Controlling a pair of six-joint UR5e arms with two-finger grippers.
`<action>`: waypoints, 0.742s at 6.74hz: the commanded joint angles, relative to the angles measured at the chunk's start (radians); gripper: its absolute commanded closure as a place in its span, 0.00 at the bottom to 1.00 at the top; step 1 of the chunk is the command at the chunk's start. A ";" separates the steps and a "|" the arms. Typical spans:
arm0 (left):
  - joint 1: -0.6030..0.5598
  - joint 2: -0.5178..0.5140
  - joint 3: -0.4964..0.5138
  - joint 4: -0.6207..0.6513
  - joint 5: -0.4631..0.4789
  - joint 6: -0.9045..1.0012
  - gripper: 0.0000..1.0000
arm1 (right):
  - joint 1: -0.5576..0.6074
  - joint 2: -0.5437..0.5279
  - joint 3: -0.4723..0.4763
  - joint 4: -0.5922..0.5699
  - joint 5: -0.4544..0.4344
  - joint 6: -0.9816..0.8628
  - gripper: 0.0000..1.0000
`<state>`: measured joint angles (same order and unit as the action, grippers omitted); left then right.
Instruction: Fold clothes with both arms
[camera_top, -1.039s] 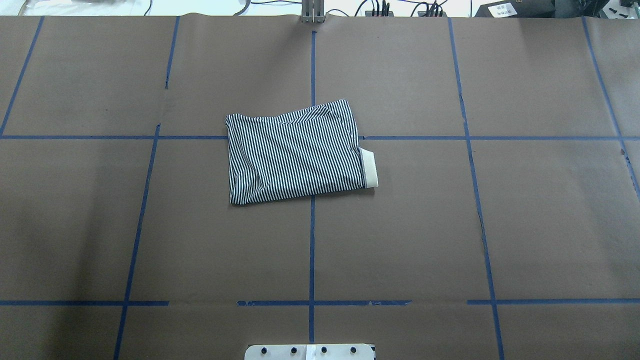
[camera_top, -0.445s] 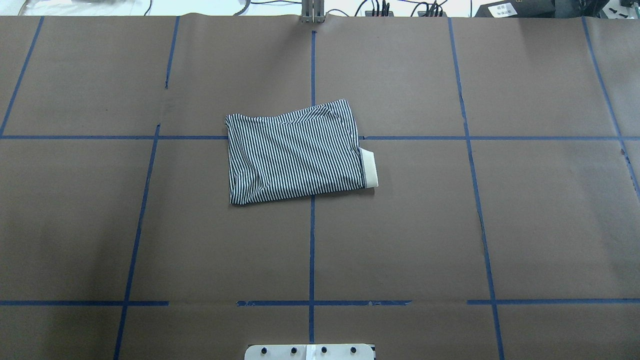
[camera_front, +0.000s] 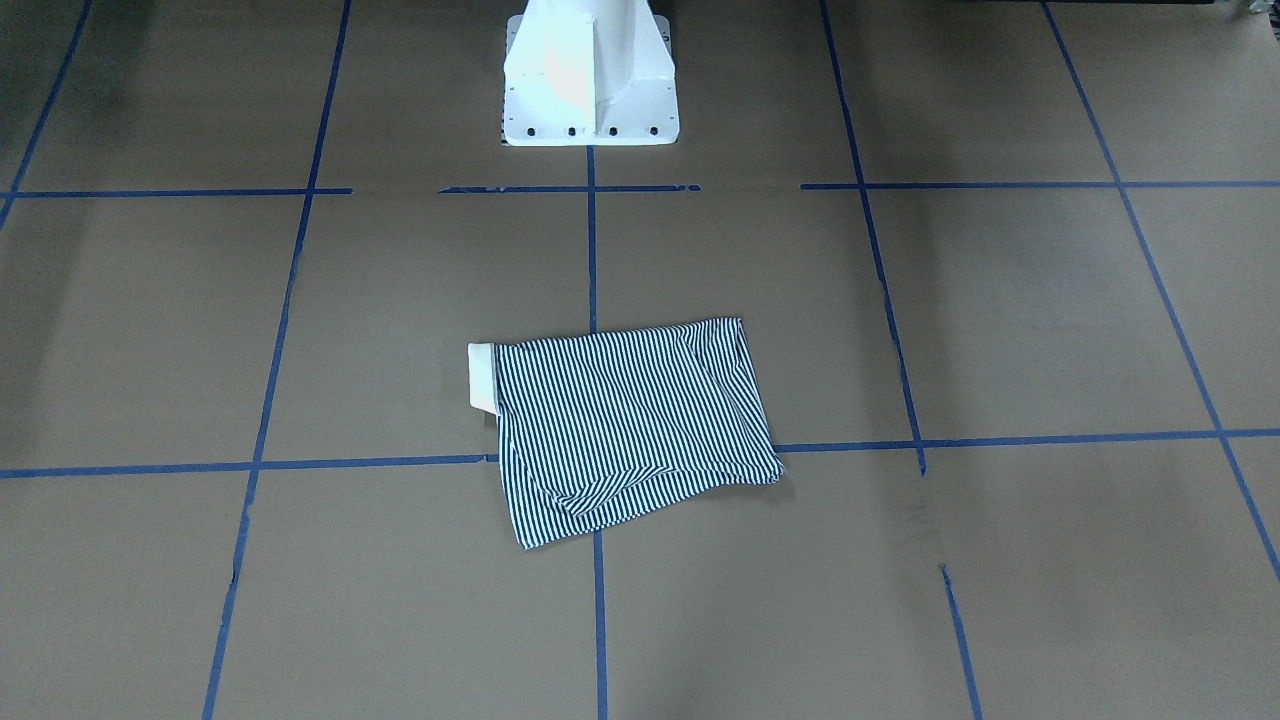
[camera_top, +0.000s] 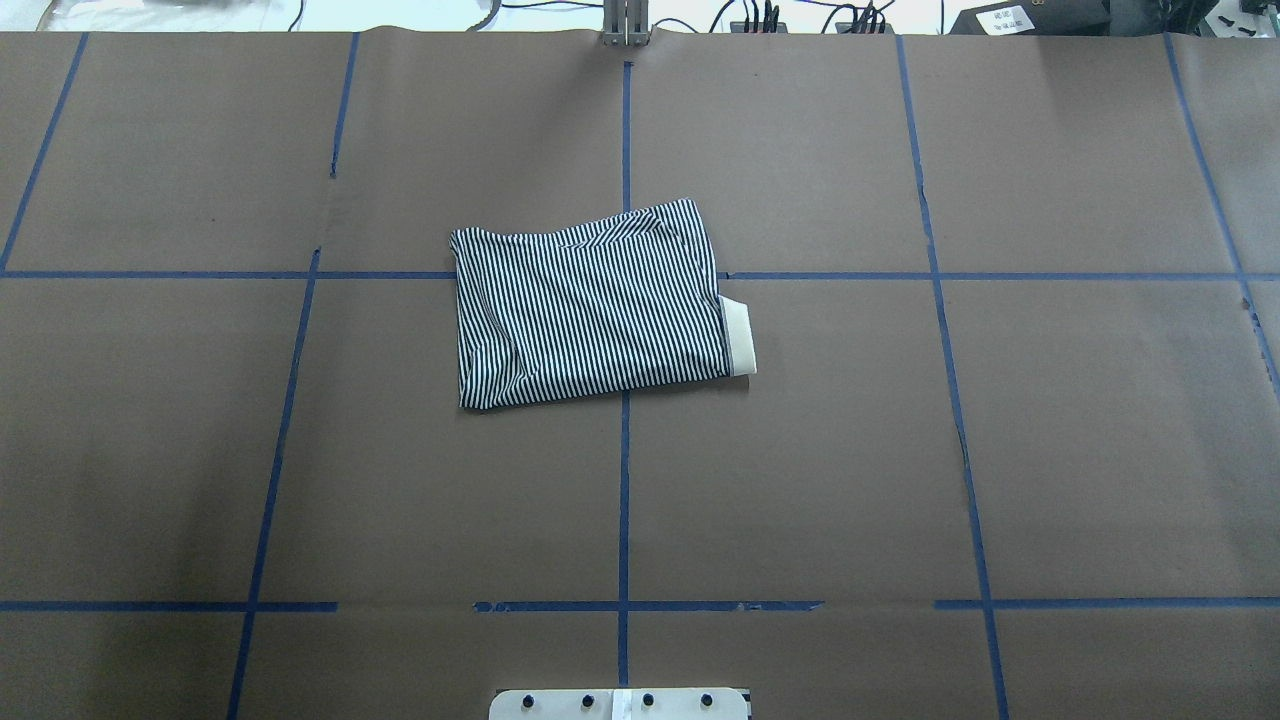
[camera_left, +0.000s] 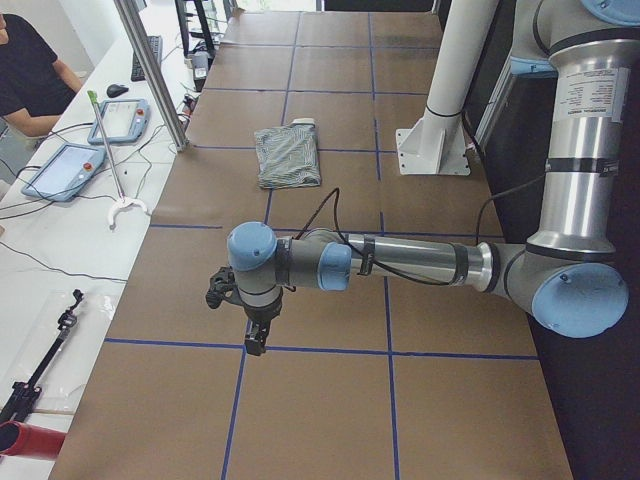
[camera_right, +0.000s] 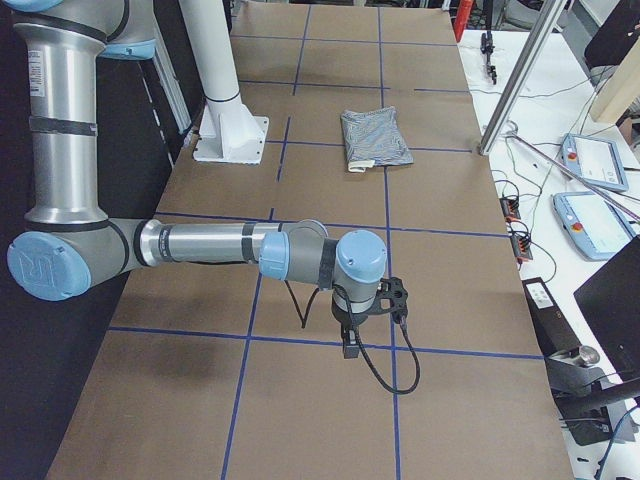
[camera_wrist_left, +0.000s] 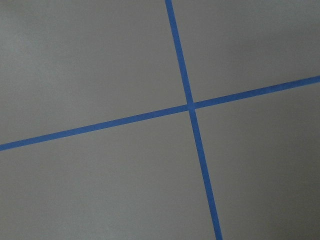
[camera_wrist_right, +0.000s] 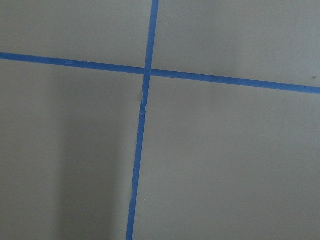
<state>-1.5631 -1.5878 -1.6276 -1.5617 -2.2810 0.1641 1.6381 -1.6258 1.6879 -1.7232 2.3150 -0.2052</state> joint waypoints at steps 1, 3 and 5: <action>0.000 0.000 0.000 0.000 0.000 0.002 0.00 | -0.012 0.004 -0.042 0.034 0.000 0.010 0.00; 0.000 0.005 0.006 -0.001 0.000 0.002 0.00 | -0.052 0.003 -0.124 0.262 -0.002 0.198 0.00; 0.000 0.005 0.009 -0.001 0.000 0.000 0.00 | -0.053 0.003 -0.125 0.278 0.004 0.210 0.00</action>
<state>-1.5631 -1.5838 -1.6198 -1.5630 -2.2810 0.1647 1.5885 -1.6227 1.5685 -1.4639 2.3174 -0.0135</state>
